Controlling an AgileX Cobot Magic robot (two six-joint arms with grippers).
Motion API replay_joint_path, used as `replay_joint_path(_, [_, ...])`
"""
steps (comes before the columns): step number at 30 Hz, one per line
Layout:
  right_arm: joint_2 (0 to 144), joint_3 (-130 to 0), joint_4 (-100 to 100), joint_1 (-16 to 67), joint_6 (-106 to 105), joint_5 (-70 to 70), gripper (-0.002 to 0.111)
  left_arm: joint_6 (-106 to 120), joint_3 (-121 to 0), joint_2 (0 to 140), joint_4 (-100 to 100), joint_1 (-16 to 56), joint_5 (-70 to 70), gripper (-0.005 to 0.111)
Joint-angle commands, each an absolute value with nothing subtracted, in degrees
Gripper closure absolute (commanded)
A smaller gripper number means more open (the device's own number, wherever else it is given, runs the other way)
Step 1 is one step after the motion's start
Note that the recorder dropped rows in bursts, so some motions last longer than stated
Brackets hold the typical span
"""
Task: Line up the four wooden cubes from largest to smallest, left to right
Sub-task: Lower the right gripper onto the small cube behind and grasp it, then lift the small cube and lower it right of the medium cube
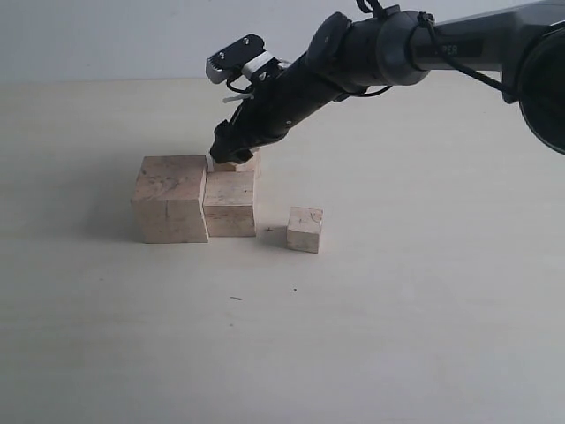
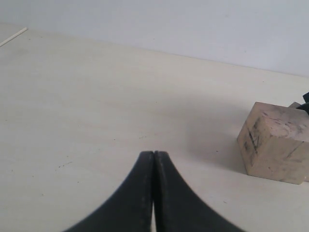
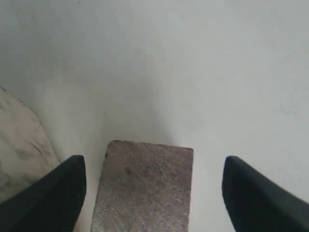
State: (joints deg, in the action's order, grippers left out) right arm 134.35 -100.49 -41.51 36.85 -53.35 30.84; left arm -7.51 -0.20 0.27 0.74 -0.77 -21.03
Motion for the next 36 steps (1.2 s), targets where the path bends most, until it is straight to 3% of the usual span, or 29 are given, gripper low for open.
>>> replay_joint_path(1, [134.68,-100.36,-41.99,37.03,-53.94,29.89,0.035,-7.34,0.00,0.00,0.68,-0.45,-20.49,0.107])
replay_joint_path(16, [135.72,-100.36,-42.13,37.03,-53.94,29.63,0.039,-7.34,0.00,0.00,0.68,-0.45,-20.49,0.107])
replay_joint_path(20, [135.80,-100.36,-42.65,37.03,-53.21,29.87,0.059,-7.34,0.00,0.00,0.68,-0.45,-20.49,0.107])
replay_joint_path(22, [135.80,-100.36,-42.66,37.03,-51.66,30.50,0.075,-7.34,0.00,0.00,0.68,-0.45,-20.49,0.107])
replay_joint_path(23, [135.58,-100.36,-42.43,37.03,-50.92,31.25,0.092,-7.34,0.00,0.00,0.68,-0.45,-20.49,0.107])
replay_joint_path(25, [134.41,-100.36,-38.23,37.03,-50.92,31.37,0.108,-7.34,0.00,0.00,0.68,-0.45,-20.49,0.107])
replay_joint_path(36, [120.79,-100.36,-22.48,28.27,-46.83,41.30,0.108,-7.34,0.00,0.00,0.68,-0.45,-20.49,0.107])
